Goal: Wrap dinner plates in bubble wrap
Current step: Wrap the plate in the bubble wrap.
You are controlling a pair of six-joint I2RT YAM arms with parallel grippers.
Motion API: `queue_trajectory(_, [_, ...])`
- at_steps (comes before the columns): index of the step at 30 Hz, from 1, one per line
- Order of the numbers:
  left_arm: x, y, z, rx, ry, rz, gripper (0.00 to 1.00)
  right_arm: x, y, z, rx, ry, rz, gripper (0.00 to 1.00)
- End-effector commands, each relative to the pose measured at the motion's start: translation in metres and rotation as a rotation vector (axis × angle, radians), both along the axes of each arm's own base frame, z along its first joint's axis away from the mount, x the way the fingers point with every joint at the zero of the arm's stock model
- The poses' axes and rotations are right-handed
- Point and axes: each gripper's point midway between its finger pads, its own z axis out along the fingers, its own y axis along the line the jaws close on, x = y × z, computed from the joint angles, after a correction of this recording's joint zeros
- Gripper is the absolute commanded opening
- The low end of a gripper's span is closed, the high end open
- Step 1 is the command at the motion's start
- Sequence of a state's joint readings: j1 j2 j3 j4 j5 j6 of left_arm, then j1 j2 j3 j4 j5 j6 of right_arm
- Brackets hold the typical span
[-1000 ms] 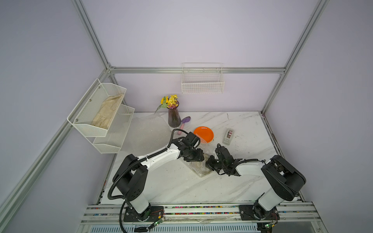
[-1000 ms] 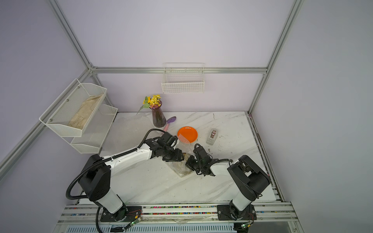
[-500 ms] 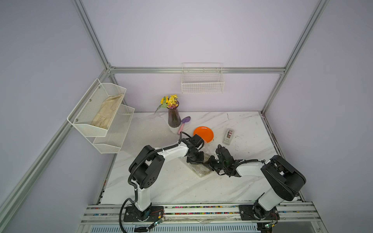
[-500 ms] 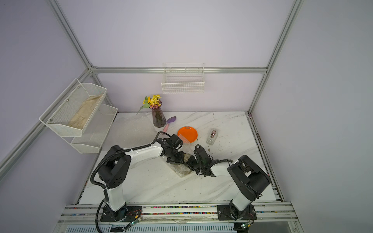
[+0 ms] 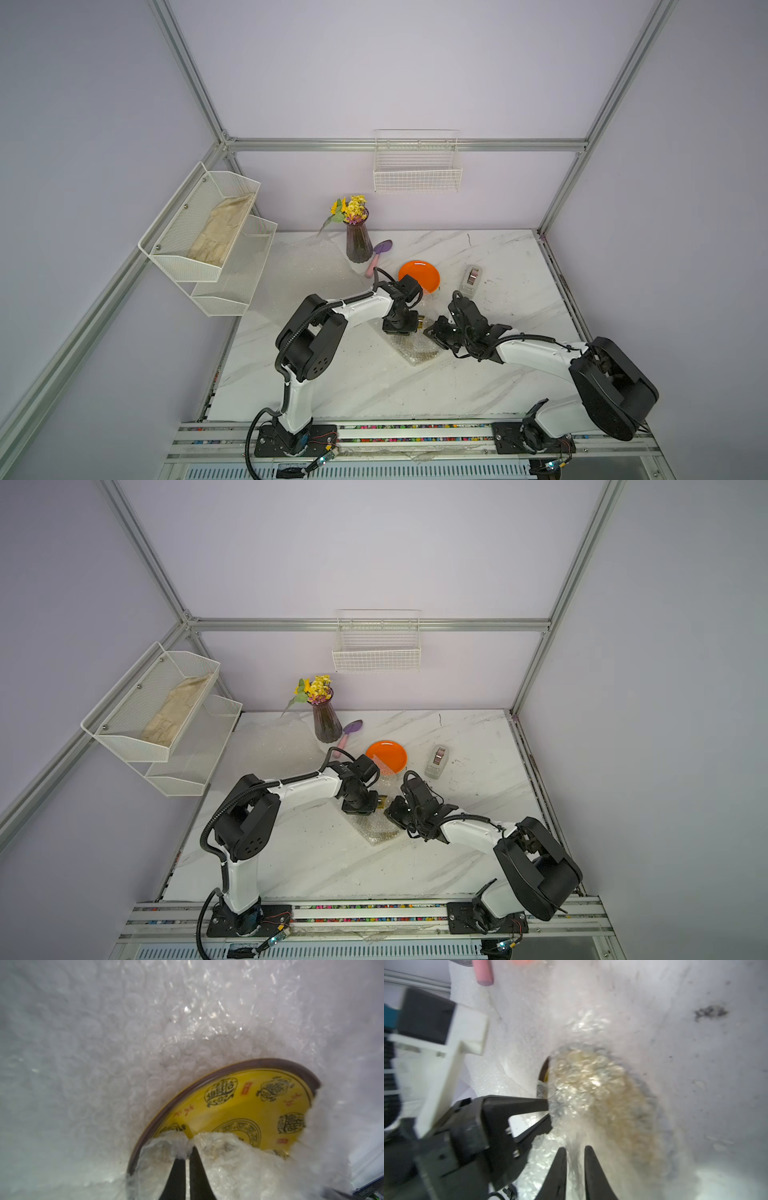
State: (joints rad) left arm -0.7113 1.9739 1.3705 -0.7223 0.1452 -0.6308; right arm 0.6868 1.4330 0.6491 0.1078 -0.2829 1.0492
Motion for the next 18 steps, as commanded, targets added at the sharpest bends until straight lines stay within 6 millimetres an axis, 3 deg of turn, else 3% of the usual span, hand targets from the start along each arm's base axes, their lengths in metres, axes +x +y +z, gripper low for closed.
queue_trajectory(1, [0.005, 0.007, -0.012, 0.051, 0.005, -0.007, 0.08, -0.016, 0.019, 0.004, 0.02, 0.035, 0.076, 0.21])
queue_trajectory(5, [0.004, 0.006, -0.013, 0.042, 0.013, -0.002, 0.08, -0.029, 0.034, 0.001, 0.044, 0.056, 0.094, 0.12])
queue_trajectory(9, [0.003, 0.003, -0.01, 0.016, 0.014, 0.007, 0.09, -0.023, 0.027, -0.026, -0.017, 0.067, 0.04, 0.0])
queue_trajectory(13, [0.002, 0.003, -0.001, -0.001, -0.003, 0.006, 0.1, 0.0, 0.02, -0.035, -0.07, 0.004, -0.023, 0.0])
queue_trajectory(18, [0.002, 0.007, 0.017, -0.015, -0.036, 0.011, 0.12, 0.01, 0.006, -0.046, -0.123, -0.014, -0.104, 0.0])
